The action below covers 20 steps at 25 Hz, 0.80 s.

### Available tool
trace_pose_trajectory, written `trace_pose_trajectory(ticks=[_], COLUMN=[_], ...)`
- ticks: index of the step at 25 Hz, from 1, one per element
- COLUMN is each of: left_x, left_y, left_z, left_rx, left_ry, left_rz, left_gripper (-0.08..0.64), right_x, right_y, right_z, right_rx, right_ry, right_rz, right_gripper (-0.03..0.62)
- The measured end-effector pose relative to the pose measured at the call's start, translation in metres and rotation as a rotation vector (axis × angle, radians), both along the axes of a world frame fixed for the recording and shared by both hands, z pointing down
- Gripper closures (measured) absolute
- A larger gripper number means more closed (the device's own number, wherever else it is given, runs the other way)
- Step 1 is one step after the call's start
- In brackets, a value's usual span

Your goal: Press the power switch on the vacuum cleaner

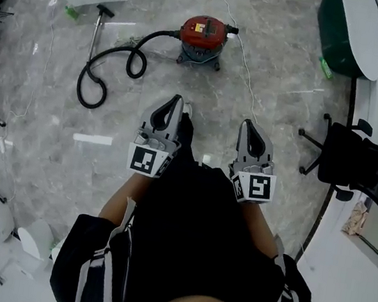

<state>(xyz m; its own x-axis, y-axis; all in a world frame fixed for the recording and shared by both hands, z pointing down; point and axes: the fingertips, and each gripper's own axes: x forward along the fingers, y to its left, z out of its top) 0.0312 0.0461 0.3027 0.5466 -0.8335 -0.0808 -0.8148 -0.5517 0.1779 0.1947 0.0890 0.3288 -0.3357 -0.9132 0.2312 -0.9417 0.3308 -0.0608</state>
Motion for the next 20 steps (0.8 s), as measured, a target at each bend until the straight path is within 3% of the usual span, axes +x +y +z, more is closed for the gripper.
trace_pose_trajectory(ticks=[4, 7, 11, 14, 20], left_x=[-0.017, -0.022, -0.039, -0.048, -0.028], left_y=[-0.07, -0.108, -0.146, -0.168, -0.203], left_z=[-0.005, 0.011, 0.026, 0.033, 0.052], left_rx=[0.007, -0.04, -0.09, -0.126, -0.153], left_ry=[0.002, -0.042, -0.037, -0.028, -0.063], left_rz=[0.003, 0.013, -0.006, -0.027, -0.05], left_gripper=[0.541, 0.541, 0.541, 0.541, 0.541], right_x=[-0.054, -0.078, -0.1, -0.109, -0.096], right_y=[-0.081, -0.131, -0.182, -0.205, -0.25], right_z=[-0.007, 0.0, 0.038, 0.056, 0.085], right_rx=[-0.026, -0.041, -0.099, -0.131, -0.157], right_ry=[-0.009, 0.005, 0.031, 0.03, 0.057], right_rz=[-0.098, -0.152, -0.173, -0.177, -0.193], right_gripper=[0.575, 0.575, 0.575, 0.575, 0.575])
